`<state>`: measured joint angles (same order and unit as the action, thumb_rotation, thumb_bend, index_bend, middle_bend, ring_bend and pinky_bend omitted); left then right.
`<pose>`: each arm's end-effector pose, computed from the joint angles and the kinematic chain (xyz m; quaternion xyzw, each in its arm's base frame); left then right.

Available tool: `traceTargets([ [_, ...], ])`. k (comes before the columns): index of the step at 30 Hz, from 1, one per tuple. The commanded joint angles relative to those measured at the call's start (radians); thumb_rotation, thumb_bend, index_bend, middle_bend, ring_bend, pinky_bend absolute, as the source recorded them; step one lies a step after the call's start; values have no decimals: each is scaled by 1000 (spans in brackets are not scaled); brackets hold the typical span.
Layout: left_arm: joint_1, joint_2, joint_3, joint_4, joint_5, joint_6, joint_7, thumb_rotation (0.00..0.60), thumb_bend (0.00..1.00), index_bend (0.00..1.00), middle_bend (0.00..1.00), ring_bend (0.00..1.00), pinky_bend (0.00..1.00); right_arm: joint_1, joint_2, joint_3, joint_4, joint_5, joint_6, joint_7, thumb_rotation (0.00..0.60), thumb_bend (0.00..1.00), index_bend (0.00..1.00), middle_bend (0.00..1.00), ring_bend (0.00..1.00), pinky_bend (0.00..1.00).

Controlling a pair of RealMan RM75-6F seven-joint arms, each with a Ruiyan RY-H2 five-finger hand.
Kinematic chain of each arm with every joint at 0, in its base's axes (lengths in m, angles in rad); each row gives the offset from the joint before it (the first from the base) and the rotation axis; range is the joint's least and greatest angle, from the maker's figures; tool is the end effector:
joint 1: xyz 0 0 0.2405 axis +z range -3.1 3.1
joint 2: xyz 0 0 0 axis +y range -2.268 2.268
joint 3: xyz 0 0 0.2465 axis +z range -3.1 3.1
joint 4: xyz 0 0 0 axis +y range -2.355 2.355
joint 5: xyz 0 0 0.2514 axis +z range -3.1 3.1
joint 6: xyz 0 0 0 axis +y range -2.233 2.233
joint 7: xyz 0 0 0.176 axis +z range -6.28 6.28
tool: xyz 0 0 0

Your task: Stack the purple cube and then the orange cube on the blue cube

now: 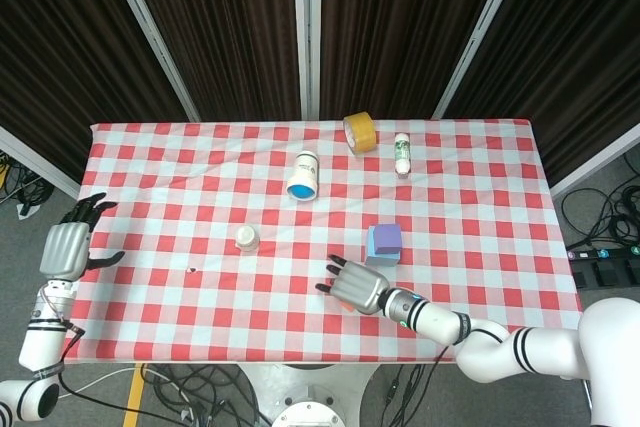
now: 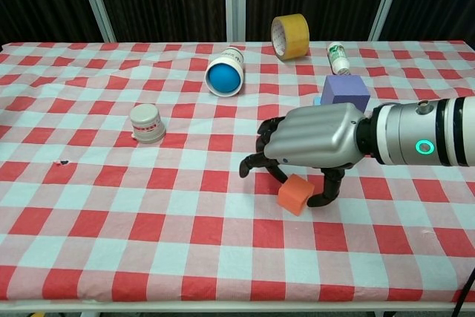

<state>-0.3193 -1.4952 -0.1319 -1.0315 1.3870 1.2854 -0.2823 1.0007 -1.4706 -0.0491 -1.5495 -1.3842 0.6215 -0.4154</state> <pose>-0.3588 0.3255 0.0550 -0.5713 -0.4189 -0.4279 0.5613 -0.1002 -0.3068 -0.1286 0.9433 -0.1436 0.2101 0.2132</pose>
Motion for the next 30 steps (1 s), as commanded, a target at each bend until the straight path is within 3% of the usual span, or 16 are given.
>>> traceTargets([
  [1, 1, 0, -1, 1, -1, 0, -1, 600, 111, 278, 240, 163, 288, 0, -5, 3, 5, -6, 1, 7, 600, 173, 157, 427, 128, 0],
  [18, 1, -3, -2, 7, -3, -6, -8, 600, 111, 278, 240, 163, 288, -23, 34, 23, -27, -30, 56, 28, 600, 188, 190, 525, 175, 0],
  [23, 2, -1, -2, 2, -1, -3, -7, 600, 111, 278, 240, 162, 288, -14, 87, 89, -74, 23, 81, 26, 600, 188, 192, 527, 176, 0],
  [30, 1, 2, -2, -5, 2, 0, -6, 600, 111, 279, 240, 163, 288, 34, 169, 213, -181, 276, 110, -82, 600, 187, 197, 528, 184, 0],
])
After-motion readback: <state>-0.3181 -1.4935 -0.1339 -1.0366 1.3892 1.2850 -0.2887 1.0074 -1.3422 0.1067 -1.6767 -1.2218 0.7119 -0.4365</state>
